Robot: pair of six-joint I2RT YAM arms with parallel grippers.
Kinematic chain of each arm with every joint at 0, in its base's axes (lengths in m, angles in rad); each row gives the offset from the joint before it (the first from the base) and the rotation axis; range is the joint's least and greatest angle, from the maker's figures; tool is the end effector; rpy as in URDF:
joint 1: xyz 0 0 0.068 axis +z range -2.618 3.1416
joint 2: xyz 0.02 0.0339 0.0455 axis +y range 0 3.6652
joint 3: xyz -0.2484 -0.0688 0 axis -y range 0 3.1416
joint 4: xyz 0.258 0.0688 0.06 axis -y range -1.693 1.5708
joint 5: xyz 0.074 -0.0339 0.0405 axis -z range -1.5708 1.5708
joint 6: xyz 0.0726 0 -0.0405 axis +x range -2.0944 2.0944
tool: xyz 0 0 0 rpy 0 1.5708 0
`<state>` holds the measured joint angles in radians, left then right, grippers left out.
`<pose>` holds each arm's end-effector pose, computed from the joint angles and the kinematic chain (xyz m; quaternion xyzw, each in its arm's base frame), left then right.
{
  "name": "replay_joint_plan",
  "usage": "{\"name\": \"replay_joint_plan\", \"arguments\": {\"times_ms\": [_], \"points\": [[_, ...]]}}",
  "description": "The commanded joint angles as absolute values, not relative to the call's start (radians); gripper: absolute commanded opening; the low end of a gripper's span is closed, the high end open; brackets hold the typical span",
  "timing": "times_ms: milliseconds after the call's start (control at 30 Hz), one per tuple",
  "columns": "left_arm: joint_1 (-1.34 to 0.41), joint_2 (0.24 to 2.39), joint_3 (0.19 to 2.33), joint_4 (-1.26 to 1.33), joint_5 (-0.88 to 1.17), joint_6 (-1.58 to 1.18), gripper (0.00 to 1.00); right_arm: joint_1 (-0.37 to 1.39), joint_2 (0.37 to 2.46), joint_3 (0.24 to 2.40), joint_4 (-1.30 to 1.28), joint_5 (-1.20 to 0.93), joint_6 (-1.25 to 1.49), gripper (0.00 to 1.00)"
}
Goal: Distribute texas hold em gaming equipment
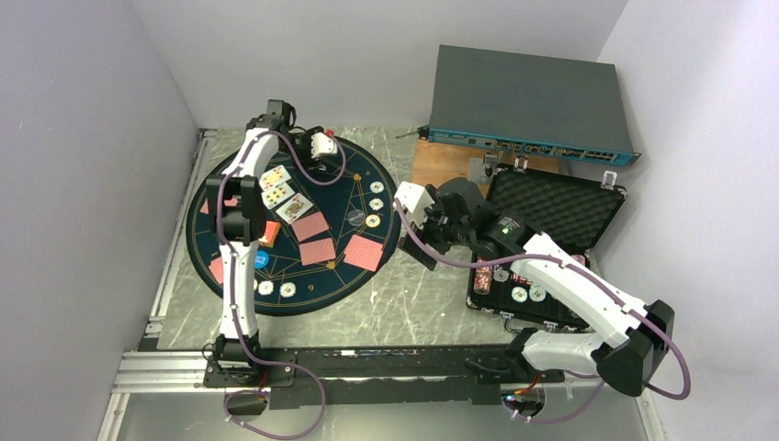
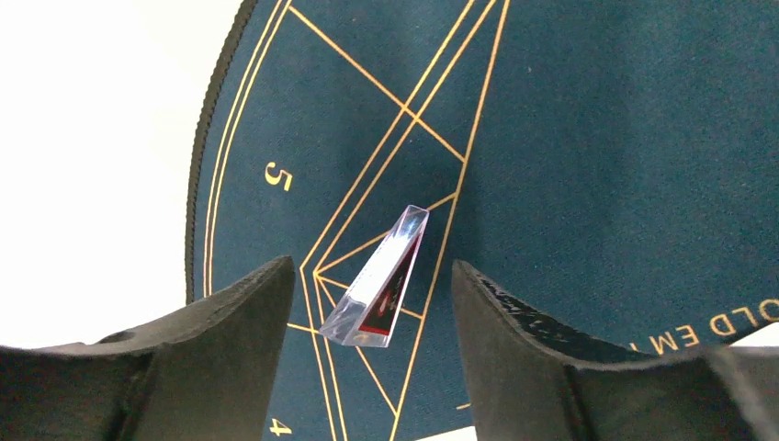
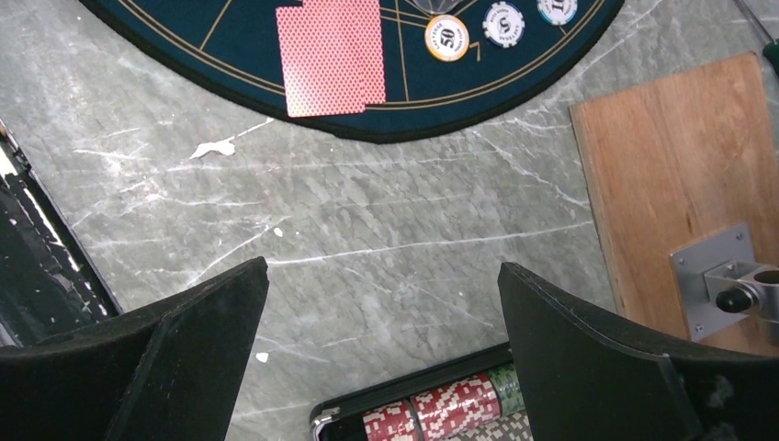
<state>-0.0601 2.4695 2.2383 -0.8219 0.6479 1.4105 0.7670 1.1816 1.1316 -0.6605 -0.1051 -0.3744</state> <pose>0.5409 -0.0764 0.1528 0.6752 0.6250 -0.0885 0.3817 0.2087 0.2118 0.2950 -0.5088 0.7520 0.1280 0.3991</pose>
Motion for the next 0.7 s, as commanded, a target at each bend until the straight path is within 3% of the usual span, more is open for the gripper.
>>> {"name": "replay_joint_plan", "arguments": {"times_ms": [0, 267, 333, 433, 467, 667], "points": [[-0.061, 2.487, 2.272, -0.865, 0.641, 1.493, 0.64, 0.760, 1.159, 1.149, -0.680, -0.098, -0.379, 0.99], [-0.061, 2.475, 2.262, -0.896, 0.607, 1.552, 0.43, 0.756, 1.156, 1.146, -0.683, -0.103, -0.382, 0.98], [-0.061, 2.458, 2.260, -0.900, 0.610, 1.557, 0.32, 0.756, 1.152, 1.142, -0.681, -0.103, -0.385, 0.98], [-0.066, 2.398, 2.251, -0.908, 0.640, 1.521, 0.05, 0.756, 1.145, 1.136, -0.676, -0.111, -0.390, 0.97], [-0.068, 2.364, 2.238, -0.901, 0.654, 1.491, 0.00, 0.756, 1.142, 1.134, -0.674, -0.114, -0.394, 0.97], [-0.094, 2.091, 2.069, -0.890, 0.621, 1.238, 0.00, 0.756, 1.135, 1.130, -0.669, -0.129, -0.397, 0.96]]}}
